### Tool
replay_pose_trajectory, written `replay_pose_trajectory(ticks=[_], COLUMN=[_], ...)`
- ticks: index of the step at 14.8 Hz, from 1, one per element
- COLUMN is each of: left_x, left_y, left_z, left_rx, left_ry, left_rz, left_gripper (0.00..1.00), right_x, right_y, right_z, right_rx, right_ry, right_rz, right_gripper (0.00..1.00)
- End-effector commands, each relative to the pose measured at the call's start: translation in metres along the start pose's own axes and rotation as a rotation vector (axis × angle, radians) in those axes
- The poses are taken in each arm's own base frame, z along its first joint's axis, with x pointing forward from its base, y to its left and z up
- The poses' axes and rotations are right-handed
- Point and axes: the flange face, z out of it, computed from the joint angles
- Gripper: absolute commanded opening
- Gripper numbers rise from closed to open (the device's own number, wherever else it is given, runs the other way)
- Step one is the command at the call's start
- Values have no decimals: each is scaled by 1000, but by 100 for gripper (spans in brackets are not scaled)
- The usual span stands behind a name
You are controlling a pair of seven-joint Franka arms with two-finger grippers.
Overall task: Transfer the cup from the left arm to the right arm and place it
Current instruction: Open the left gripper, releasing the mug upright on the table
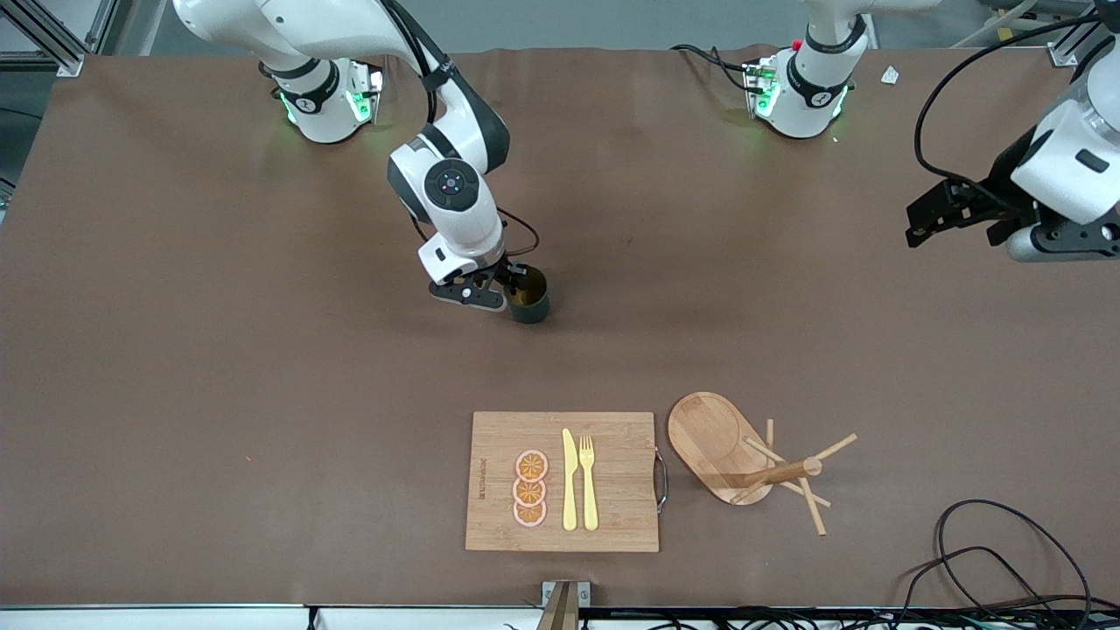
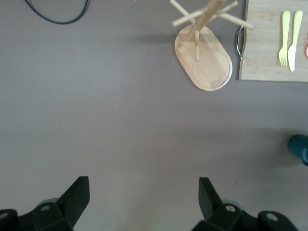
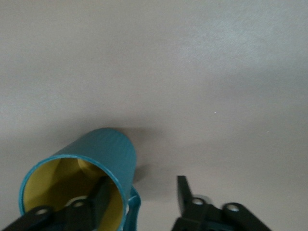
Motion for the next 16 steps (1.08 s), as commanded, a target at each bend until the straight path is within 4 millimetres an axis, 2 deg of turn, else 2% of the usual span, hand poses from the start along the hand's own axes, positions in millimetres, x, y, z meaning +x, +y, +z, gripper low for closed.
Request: replay_pose_trajectory(ticks=[1,3,5,8,12,16], left_x=[-22,-26,-26,-30,-29,-27], left_y=[-2,-4,-4,-4,-1,0], left_z=[-6,-7,-6,-6,-6,-5], left_rx=[4,8,9,18,29,29], left_ry=[7,1,-2,-2,1,1], left_rz=[47,47,48,55,64,66], left_gripper=[100,100,100,100,100,100], right_x=[4,5,4,4,6,8], right_y=[-9,-10,-11,-11,-11,-12], right_z=[3,1,2,3,3,-2], right_rx=[-9,-4,-4,-5,0,2], right_ry=[10,11,11,10,10,8], right_rz=[33,35,36,41,55,59], right_gripper=[56,56,40,23,17,3])
